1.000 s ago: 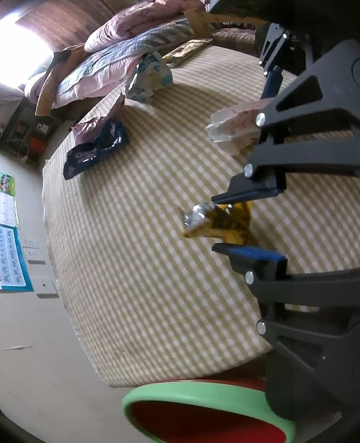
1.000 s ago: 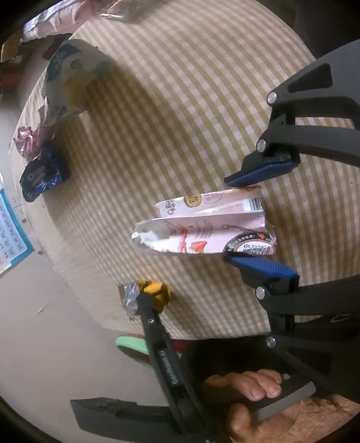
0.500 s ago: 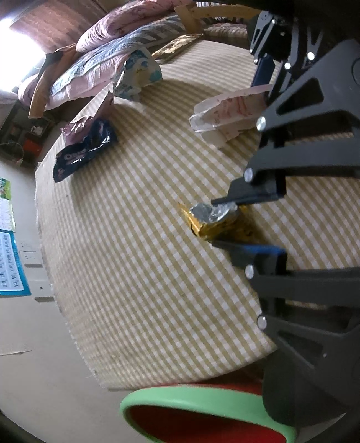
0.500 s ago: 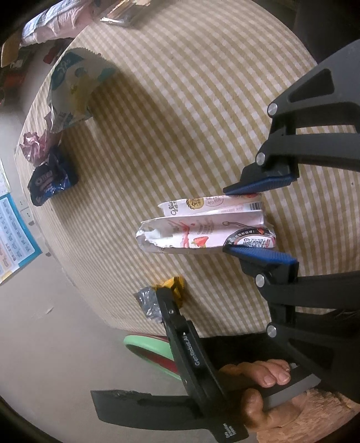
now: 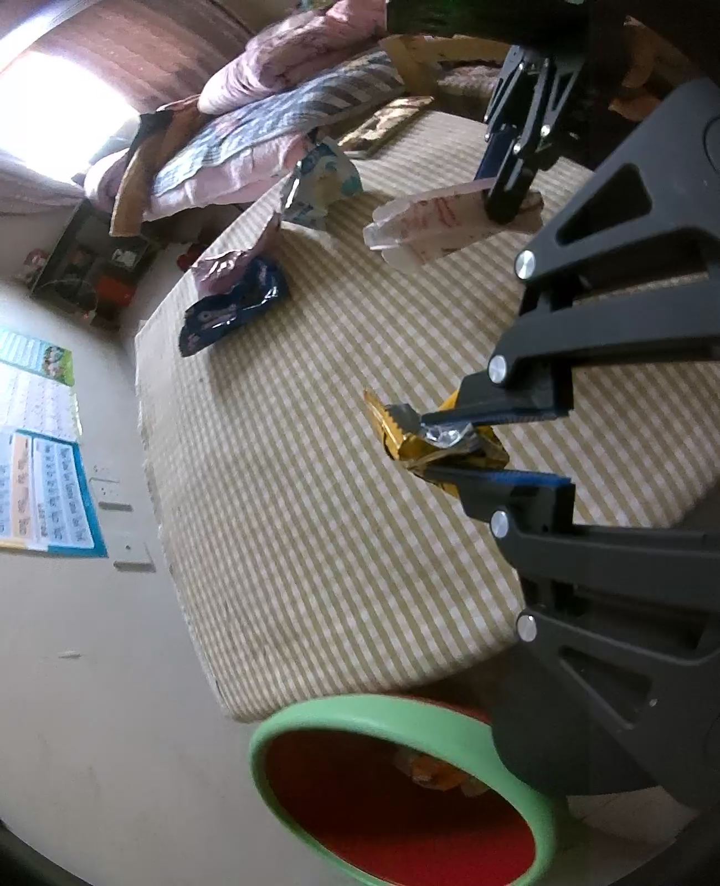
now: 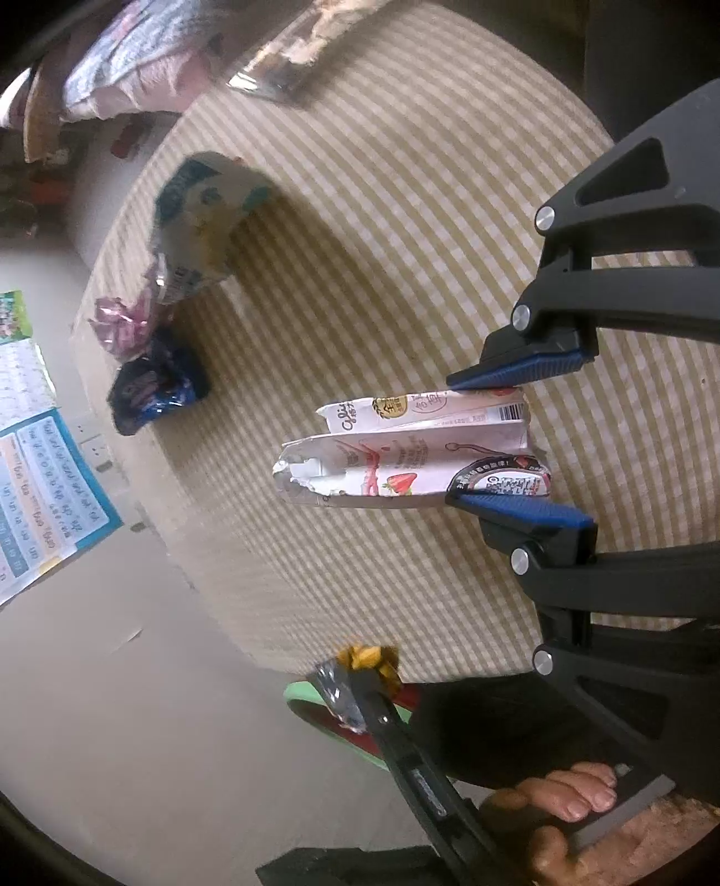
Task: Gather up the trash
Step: 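Lift and carry the yellow wrapper and milk carton toward the red bin with both grippers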
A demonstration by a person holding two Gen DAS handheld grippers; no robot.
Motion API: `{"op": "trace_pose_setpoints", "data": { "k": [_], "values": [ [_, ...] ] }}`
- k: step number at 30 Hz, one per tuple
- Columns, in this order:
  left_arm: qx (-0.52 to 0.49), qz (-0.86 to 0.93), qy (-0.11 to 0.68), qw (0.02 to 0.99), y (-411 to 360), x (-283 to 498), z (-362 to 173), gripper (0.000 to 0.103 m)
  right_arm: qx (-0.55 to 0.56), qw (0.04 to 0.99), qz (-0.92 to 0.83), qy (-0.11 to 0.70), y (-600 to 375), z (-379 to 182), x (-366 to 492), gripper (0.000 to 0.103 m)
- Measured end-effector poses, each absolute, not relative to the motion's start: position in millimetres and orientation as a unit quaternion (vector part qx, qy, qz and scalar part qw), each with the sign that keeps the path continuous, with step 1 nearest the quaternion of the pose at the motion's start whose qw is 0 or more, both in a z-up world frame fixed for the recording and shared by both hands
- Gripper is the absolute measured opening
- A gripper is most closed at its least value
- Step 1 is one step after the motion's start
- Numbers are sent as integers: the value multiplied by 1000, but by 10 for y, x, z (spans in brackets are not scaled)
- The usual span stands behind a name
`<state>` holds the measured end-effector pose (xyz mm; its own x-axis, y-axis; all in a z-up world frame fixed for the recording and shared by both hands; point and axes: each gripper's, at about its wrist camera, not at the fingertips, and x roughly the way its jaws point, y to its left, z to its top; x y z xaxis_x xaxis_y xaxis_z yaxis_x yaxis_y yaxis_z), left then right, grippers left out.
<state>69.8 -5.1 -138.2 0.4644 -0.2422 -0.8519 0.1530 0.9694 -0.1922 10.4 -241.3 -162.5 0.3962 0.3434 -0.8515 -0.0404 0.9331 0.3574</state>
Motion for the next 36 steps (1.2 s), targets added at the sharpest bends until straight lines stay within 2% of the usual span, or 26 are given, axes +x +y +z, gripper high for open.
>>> {"op": "trace_pose_setpoints", "data": {
  "k": [36],
  "values": [
    [-121,-75,462,875,671,533,-1110,13,94,829,159,528,-1559,-1304,43,35]
  ]
}}
